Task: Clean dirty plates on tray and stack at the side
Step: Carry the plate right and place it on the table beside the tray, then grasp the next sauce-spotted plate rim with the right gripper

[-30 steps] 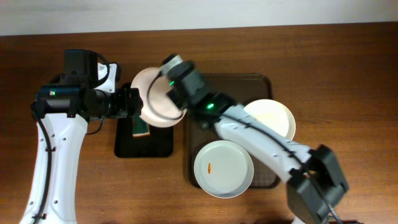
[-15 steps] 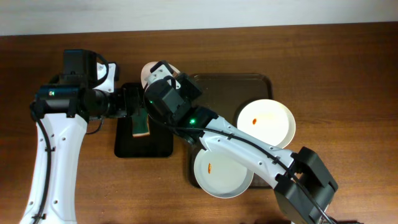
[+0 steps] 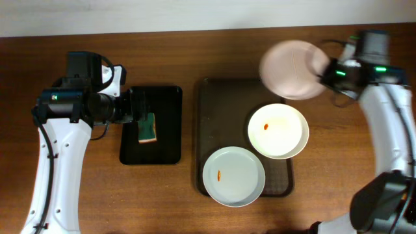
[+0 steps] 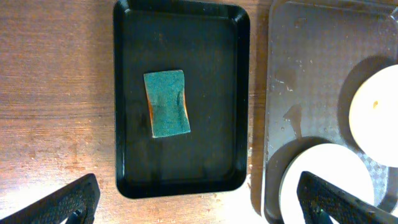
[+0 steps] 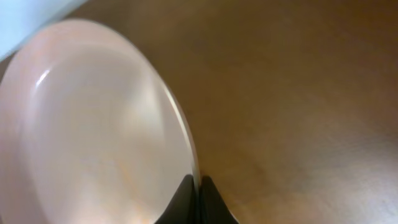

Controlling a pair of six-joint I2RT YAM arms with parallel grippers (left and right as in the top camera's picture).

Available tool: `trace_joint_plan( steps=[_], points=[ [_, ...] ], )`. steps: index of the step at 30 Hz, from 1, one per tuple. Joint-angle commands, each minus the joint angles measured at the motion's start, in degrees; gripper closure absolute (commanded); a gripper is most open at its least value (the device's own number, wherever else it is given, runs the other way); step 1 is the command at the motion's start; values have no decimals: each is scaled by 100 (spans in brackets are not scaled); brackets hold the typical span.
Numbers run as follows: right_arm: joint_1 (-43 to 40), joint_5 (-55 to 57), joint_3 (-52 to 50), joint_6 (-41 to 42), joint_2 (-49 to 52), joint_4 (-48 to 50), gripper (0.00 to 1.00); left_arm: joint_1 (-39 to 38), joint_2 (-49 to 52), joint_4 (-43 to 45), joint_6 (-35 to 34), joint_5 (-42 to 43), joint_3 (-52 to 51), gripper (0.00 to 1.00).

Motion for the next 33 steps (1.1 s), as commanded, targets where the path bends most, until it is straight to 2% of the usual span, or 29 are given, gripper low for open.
trace_joint_plan(
  steps=[1,6,9,10,11,14,16,18,21,22,24,25,28,29,33],
  points=[
    [-1303,-723,-299,199,286,-232,96,-17,-55,-4,105,61,11,0],
    [-2686,-629,-1300,201,778,273,96,-17,-55,0,105,61,11,0],
    [-2955,-632,-1613,120,785,501,96,-17,-55,2,107,61,11,0],
    [-2951,-638,-1609,0,776,485,75,-17,-55,0,105,61,11,0],
    [-2914,-745,-1587,-7,684,472,50,-17,-55,2,105,61,11,0],
    [-2771,-1283,-1563,-367,173,455,42,-17,-55,0,105,61,11,0],
    [-2472,-1663,-1561,-625,-393,352,44,-17,-55,2,105,61,11,0],
    [-1663,-1725,-1561,-918,-1156,114,46,-17,-55,2,105,61,11,0],
    [-315,-1235,-1561,-1008,-1556,-308,46,-15,-57,-44,129,-160,11,0],
    [166,-713,-1567,-992,-1530,-546,46,-17,-50,-42,129,-155,11,0],
    [994,949,-1641,-282,-1274,-992,44,-17,-35,-42,129,-155,11,0],
    [1228,1370,-1777,-92,-1075,-1025,42,-17,-35,-42,129,-155,11,0],
    [1231,1515,-2135,79,-459,-933,39,-17,-35,-42,129,-155,11,0],
    [1150,1508,-2199,146,-254,-909,43,-17,-35,-39,129,-155,11,0],
    [1021,903,-2293,-181,466,-470,83,-17,-35,-42,129,-155,11,0]
  ],
)
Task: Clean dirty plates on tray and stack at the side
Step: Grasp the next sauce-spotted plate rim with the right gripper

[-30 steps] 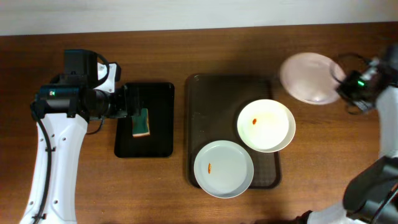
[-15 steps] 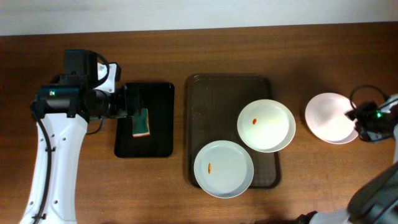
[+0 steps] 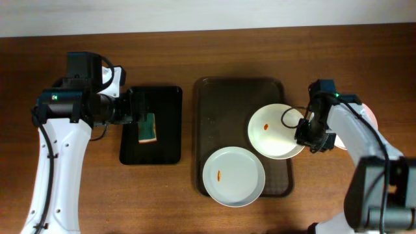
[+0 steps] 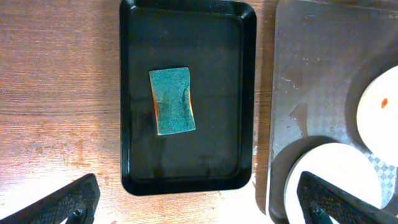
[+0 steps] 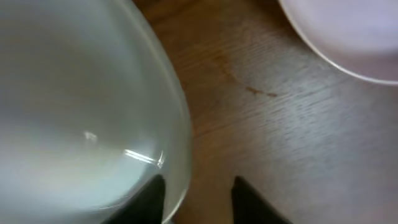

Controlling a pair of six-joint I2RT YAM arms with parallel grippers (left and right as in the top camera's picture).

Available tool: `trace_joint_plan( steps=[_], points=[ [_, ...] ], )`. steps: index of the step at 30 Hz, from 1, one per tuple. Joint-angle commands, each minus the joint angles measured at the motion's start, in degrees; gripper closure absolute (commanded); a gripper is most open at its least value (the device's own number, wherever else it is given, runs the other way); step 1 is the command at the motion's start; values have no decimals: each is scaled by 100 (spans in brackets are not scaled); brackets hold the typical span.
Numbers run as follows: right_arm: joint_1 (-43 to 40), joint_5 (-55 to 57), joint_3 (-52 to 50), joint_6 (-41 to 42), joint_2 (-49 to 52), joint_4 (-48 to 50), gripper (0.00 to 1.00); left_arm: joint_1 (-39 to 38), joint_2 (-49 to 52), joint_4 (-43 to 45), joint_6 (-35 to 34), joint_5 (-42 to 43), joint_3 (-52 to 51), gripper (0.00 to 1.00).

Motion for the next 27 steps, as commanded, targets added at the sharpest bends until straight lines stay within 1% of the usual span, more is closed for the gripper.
trace_joint_plan(
  steps=[1,3,4,5,6,7,10,13,14,16,18,19,20,21,23,24,27],
  points=[
    [-20,-229,-26,-140,219,304,91,-17,-35,7,111,-42,11,0],
    [-20,-328,55,-142,146,350,94,-17,-35,7,111,-42,11,0],
    [-20,-584,138,-146,127,372,96,-17,-35,7,111,-42,11,0],
    [-20,-997,201,-278,127,450,96,-17,-35,7,111,-42,11,0],
    [2,-1676,210,-402,127,811,96,-17,-35,7,111,-42,11,0],
    [37,-1773,208,-402,129,966,96,-17,-35,7,111,-42,11,0],
    [404,-1792,208,-400,142,1845,96,-17,-35,7,111,-42,11,0],
    [811,-1641,208,-393,254,2400,96,-17,-35,7,111,-42,11,0],
    [929,-1469,208,-256,308,2524,96,-17,-35,7,111,-42,11,0],
    [1121,-1001,205,295,494,2706,96,-17,-35,7,109,-42,11,0],
    [1150,-999,205,472,568,2706,96,-17,-35,7,111,-42,11,0],
    [1154,-1001,205,507,579,2691,92,-17,-35,7,111,-42,11,0],
    [1154,-999,205,505,579,2693,70,-17,-35,7,111,-42,11,0],
    [1141,-999,223,501,577,2708,56,-17,-35,7,111,-42,11,0],
    [1095,-1040,282,289,553,2686,54,-17,-35,7,96,-20,11,0],
    [1040,-1113,317,13,487,2643,54,-17,-35,-61,48,166,11,0],
    [907,-1576,369,-573,125,2452,54,-17,-33,-146,48,195,11,0]
  ],
)
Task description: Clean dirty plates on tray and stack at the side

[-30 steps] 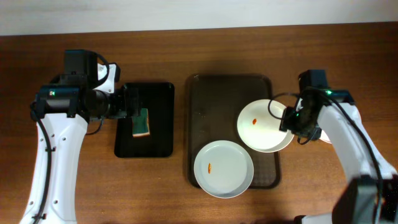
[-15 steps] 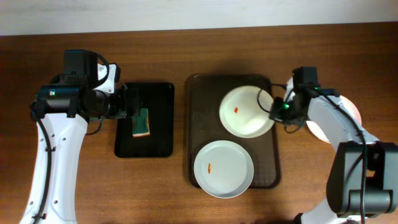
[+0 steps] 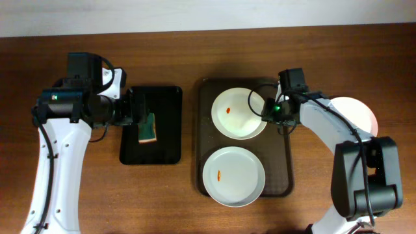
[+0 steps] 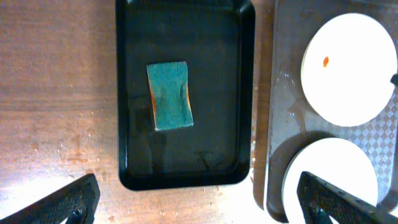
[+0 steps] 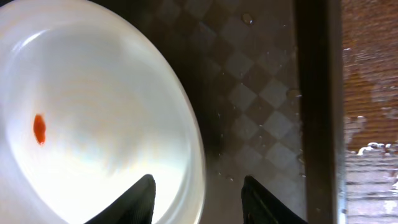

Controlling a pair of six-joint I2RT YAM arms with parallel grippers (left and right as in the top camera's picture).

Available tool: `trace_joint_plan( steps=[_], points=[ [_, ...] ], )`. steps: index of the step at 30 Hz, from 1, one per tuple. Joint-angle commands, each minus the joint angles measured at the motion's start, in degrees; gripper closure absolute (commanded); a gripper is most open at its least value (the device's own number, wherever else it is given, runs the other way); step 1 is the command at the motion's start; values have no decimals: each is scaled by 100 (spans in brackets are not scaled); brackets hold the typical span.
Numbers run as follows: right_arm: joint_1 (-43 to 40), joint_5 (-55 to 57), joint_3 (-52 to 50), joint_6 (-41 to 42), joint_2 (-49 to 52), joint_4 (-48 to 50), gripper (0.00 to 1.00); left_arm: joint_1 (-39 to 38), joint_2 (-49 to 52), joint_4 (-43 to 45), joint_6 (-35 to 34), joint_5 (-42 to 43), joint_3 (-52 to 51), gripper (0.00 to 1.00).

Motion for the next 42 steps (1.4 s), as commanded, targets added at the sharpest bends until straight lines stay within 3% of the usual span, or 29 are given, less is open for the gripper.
trace_joint_plan(
  steps=[1,2,3,4,5,9,11,17,20,22,24,25,27,28,31,33,38,39,40,42],
  points=[
    [-164,-649,173,-743,-570,-179,54,-22,-22,-2,48,175,11,0],
    [-166,-837,173,-761,-787,-354,53,-22,31,55,26,225,9,0],
    [-166,-846,173,-758,-938,-492,54,-22,109,116,28,214,-7,8],
    [-166,-846,173,-758,-1049,-612,54,-22,205,205,28,142,-68,26],
    [-166,-848,173,-756,-1121,-721,54,-22,334,354,24,7,-208,30],
    [-166,-848,173,-758,-1139,-1147,54,-22,1062,1397,-726,-474,-1272,42],
    [-166,-850,173,-756,-1139,-1187,53,-22,1526,1932,-723,-485,-1626,54],
    [-166,-850,173,-756,-1139,-1187,54,-295,2758,2920,-334,-485,-1742,70],
    [-166,-852,173,-754,-1139,-1189,54,-511,2944,3086,-66,-549,-1742,100],
    [-166,-852,173,-754,-1139,-1189,54,-533,2929,2997,31,-551,-1683,100],
    [-166,-852,173,-754,-1139,-1204,54,-527,2815,2284,28,-527,-1248,100],
    [-166,-852,173,-754,-1139,-1204,54,-527,2752,2033,28,-527,-1064,89],
    [-166,-850,173,-754,-1139,-1204,54,-527,2629,1576,31,-529,-680,49],
    [-166,-850,173,-754,-1139,-1207,54,-533,2599,1456,28,-529,-551,39],
    [-166,-850,173,-756,-1139,-1207,54,-544,2634,1602,31,-564,-608,36],
    [-166,-850,173,-754,-1139,-1204,54,-544,2677,1856,31,-686,-758,38],
    [-166,-850,173,-754,-1139,-1204,54,-597,2826,2903,31,-680,-1805,59],
    [-166,-850,173,-754,-1139,-1204,54,-597,2826,3023,31,-678,-1939,87],
    [-166,-850,173,-754,-1139,-1204,54,-597,2824,3023,31,-678,-1926,100],
    [-166,-850,173,-754,-1139,-1204,54,-597,2800,2868,31,-669,-1753,100]
  ],
)
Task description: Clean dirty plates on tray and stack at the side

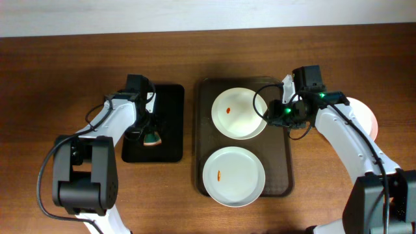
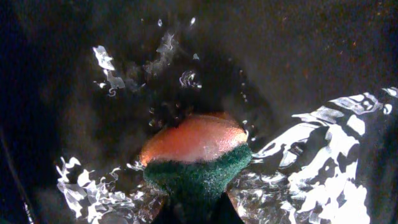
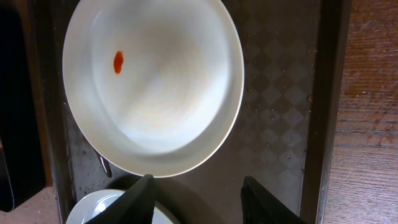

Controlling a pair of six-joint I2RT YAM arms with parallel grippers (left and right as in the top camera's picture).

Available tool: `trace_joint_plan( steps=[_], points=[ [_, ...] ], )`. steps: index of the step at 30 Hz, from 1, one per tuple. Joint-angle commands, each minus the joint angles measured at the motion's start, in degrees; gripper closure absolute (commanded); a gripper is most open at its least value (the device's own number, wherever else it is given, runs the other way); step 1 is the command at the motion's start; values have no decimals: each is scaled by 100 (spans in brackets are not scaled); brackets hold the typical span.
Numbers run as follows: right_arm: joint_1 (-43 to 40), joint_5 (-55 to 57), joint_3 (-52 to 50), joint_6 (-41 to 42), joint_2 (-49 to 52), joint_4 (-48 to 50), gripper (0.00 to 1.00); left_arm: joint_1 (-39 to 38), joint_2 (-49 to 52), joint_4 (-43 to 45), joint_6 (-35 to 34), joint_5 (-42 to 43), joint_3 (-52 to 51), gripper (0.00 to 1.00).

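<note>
Two white plates, each with a red spot, lie on the brown tray [image 1: 204, 136]: the upper plate [image 1: 238, 113] and the lower plate [image 1: 234, 177]. My right gripper [image 3: 200, 200] hangs open over the tray, just off the upper plate's [image 3: 152, 84] right rim and holding nothing. My left gripper [image 2: 194, 210] is down in the small black tray [image 1: 171, 123], shut on the orange and green sponge [image 2: 196, 152]. A clean plate [image 1: 368, 117] lies on the table at the right, partly behind my right arm.
The black tray's floor is wet around the sponge. The brown tray's right rim [image 3: 326, 106] runs close beside my right gripper, with bare wood beyond it. The table's far edge meets a white wall.
My left gripper was open high above the black tray; now it is down in it, shut on the sponge. My right gripper, then close at the upper plate's rim, now stands higher and open.
My right gripper first held a plate in the air at the back right. Then that plate lay on the table at the right and the gripper stood open at a spotted plate's rim. That plate then sat further left on the tray. Now my left gripper holds the sponge.
</note>
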Motion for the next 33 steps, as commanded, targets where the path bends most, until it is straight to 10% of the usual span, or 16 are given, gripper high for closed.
trace_joint_plan(
  steps=[1,2,5,8,15,18,19,25,29,33],
  points=[
    [-7,-50,90,-63,-55,2,54,-24,125,-400,31,103,118,100],
    [-7,-50,90,-63,-55,2,54,-24,70,-621,31,201,354,100],
    [-7,-50,90,-63,-55,2,54,-24,-22,-1231,28,232,994,51],
    [-7,-50,90,-63,-55,2,54,-24,-26,-1720,28,232,1303,43],
    [-7,-48,90,-63,-55,2,54,-120,-11,-1425,31,208,446,55],
    [-7,-48,90,-66,-55,2,54,-162,-4,-688,26,210,-227,77],
    [-7,-48,90,-63,-55,7,54,-162,-4,-431,26,212,-437,100],
    [-7,-48,90,-63,-55,20,54,-157,-201,-940,-168,238,144,100],
    [-7,-50,90,-63,-55,20,54,-157,-415,-1281,-168,234,636,56],
    [-7,-50,90,-63,-55,20,54,-157,-413,-1447,-166,208,564,50]
  ],
)
